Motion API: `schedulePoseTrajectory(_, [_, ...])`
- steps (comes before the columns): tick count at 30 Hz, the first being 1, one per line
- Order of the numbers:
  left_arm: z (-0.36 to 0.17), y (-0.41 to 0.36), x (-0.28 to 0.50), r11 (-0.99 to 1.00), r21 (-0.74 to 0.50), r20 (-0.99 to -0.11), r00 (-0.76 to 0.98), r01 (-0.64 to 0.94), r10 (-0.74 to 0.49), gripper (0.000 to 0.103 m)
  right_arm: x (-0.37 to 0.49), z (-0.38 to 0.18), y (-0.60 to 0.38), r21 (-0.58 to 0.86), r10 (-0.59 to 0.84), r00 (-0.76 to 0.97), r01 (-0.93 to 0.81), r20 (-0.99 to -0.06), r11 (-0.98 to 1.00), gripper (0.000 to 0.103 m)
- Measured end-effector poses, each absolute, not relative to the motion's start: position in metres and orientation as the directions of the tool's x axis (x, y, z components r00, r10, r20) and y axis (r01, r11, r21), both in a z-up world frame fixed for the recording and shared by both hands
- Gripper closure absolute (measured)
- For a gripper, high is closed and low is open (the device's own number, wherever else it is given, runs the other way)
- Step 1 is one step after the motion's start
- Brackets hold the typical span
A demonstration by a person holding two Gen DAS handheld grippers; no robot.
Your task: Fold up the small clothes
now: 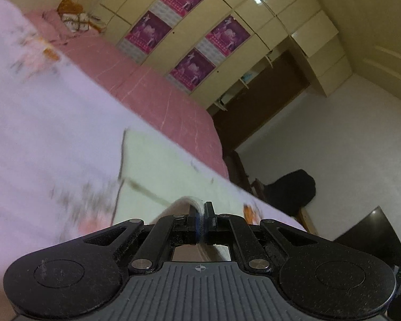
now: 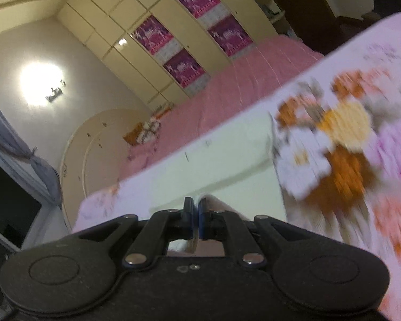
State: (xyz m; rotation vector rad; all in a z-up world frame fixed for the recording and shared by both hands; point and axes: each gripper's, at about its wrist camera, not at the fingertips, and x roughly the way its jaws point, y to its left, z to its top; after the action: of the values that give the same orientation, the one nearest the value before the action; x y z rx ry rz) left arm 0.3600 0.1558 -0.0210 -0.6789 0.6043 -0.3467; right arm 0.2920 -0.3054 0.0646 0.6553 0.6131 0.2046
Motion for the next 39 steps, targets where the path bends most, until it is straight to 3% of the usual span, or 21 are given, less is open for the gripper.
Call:
schedulePoseTrajectory(5, [-0.036,0.139,0.449,0.761,-0.647,-0.463,0.762,0.059,-0.452,0.1,0.368,0.056,-0.327,0.664,0.377,0.806,0.027,-0.457,0.747,0.099])
schedulePoseTrajectory(15, [-0.111,0.119,0.582,0.8,-0.599,-0.591,0.693,-0.035,-0.412,0.1,0.51,-0.055,-0.368,0.728,0.399,0.746,0.165,-0.533,0.665,0.099])
schedulePoseTrajectory(20, [-0.125,0.112,0.599,0.791,-0.612,-0.517,0.759,-0.004,-0.396,0.1,0.552,-0.087,-0.376,0.736,0.408,0.736,0.179,-0.541,0.652,0.099])
schedulePoseTrajectory(22, [-0.126,0.116,0.606,0.777,-0.63,-0.5,0.773,-0.015,-0.39,0.098,0.558,-0.09,-0.375,0.749,0.428,0.754,0.123,-0.497,0.651,0.089])
schedulePoseTrajectory(23, [-0.126,0.118,0.608,0.767,-0.641,-0.485,0.782,-0.014,-0.391,0.07,0.558,-0.088,-0.376,0.748,0.422,0.768,0.108,-0.481,0.655,0.081])
schedulePoseTrajectory(24, [-0.125,0.119,0.609,0.769,-0.639,-0.47,0.797,-0.011,-0.379,0.021,0.558,-0.087,-0.376,0.739,0.406,0.782,0.101,-0.473,0.667,0.065])
schedulePoseTrajectory(25, [-0.121,0.119,0.608,0.786,-0.618,-0.455,0.822,-0.013,-0.344,0.01,0.557,-0.086,-0.376,0.726,0.38,0.801,0.097,-0.463,0.681,0.046])
schedulePoseTrajectory(26, [-0.118,0.118,0.606,0.801,-0.599,-0.427,0.841,0.011,-0.332,0.009,0.555,-0.085,-0.377,0.722,0.369,0.815,0.086,-0.448,0.687,0.04])
schedulePoseTrajectory(28, [-0.114,0.116,0.611,0.806,-0.59,-0.425,0.828,0.053,-0.366,0.01,0.554,-0.083,-0.377,0.709,0.368,0.823,0.058,-0.433,0.703,0.041])
schedulePoseTrajectory(31, [-0.108,0.105,0.619,0.874,-0.471,-0.487,0.791,0.12,-0.371,0.03,0.553,-0.077,-0.378,0.672,0.366,0.825,0.023,-0.43,0.74,0.046])
schedulePoseTrajectory(33, [-0.108,0.098,0.627,0.904,-0.402,-0.547,0.753,0.146,-0.365,0.051,0.556,-0.073,-0.373,0.613,0.354,0.814,0.002,-0.46,0.79,0.049])
schedulePoseTrajectory(37, [-0.112,0.08,0.638,0.945,-0.274,-0.649,0.691,0.177,-0.318,0.066,0.569,-0.072,-0.349,0.454,0.325,0.763,-0.046,-0.559,0.89,0.06])
schedulePoseTrajectory(39, [-0.112,0.071,0.635,0.958,-0.217,-0.667,0.688,0.186,-0.284,0.083,0.573,-0.073,-0.334,0.346,0.279,0.736,-0.064,-0.617,0.936,0.065])
